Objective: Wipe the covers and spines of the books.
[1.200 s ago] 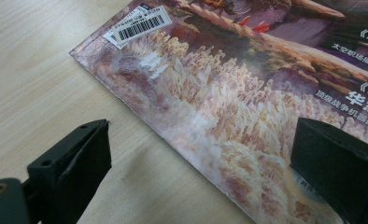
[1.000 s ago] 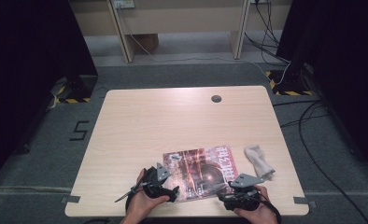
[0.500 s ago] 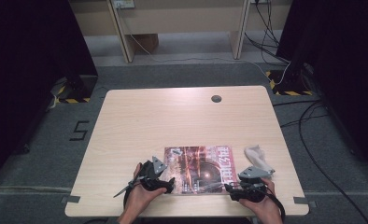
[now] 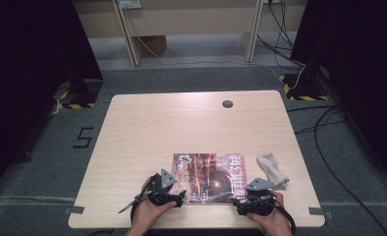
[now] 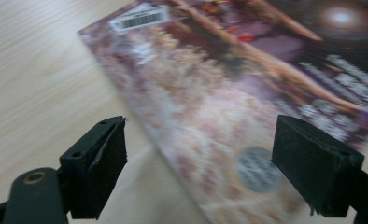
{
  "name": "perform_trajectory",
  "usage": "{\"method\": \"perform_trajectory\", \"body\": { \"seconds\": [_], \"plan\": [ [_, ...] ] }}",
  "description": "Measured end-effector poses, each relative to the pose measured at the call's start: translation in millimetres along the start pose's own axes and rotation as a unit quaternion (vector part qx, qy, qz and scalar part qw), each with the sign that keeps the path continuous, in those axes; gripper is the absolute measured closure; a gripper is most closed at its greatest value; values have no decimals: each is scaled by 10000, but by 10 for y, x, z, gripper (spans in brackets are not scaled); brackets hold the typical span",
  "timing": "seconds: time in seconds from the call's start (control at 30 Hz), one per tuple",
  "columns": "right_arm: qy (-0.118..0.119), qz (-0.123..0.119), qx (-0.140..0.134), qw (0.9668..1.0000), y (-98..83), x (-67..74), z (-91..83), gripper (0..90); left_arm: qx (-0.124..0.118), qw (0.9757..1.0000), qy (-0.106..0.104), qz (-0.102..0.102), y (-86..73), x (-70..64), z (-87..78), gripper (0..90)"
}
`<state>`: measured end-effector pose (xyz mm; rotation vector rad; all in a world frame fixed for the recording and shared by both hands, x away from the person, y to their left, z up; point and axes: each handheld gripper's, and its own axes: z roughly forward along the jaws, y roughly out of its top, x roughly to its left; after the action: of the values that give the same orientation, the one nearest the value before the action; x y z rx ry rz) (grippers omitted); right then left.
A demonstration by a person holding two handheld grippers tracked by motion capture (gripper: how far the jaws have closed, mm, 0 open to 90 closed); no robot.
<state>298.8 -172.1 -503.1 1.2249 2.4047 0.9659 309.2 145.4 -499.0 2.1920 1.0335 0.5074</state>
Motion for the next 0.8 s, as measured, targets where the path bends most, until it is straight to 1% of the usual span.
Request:
{"method": "perform_trajectory", "body": {
  "seconds": [0.03,0.1,0.17,0.23,0.27,0.33,0.4,0.47,0.5,0.6,0.67,0.73,0.8],
  "plan": [
    [3,44,-7,10000,-4,15,-3,263,20,10000,-34,79,-9,-50,-18,176],
    [4,-16,23,10000,-11,33,-3,255,54,9997,-137,187,-25,-136,-29,176],
    [45,-13,29,10000,-16,65,-8,260,118,9994,-199,243,-36,-178,-17,177],
    [107,-85,15,9999,-27,99,-14,262,202,9992,-157,312,-50,-178,6,186],
    [144,-82,33,9999,-30,128,-16,262,228,9991,-89,336,-58,-165,19,191],
    [175,-134,47,9997,-33,170,-15,257,254,9993,-63,259,-64,-114,17,159],
    [240,-196,43,9995,-36,202,-13,258,214,9995,26,237,-74,-69,5,175],
    [321,-176,28,9993,-38,239,-10,259,219,9995,88,214,-83,-18,5,185],
    [347,-208,15,9992,-40,264,-4,259,224,9995,119,204,-82,4,7,182],
    [452,-268,9,9986,-41,331,4,267,249,9989,330,215,-77,94,19,170],
    [579,-257,-10,9980,-42,387,15,273,258,9986,438,138,-71,164,30,176],
    [671,-265,-4,9974,-36,419,18,285,223,9988,434,37,-72,202,33,182],
    [711,-236,-42,9972,-21,409,13,306,170,9991,389,-19,-77,196,12,201]
  ]
}}
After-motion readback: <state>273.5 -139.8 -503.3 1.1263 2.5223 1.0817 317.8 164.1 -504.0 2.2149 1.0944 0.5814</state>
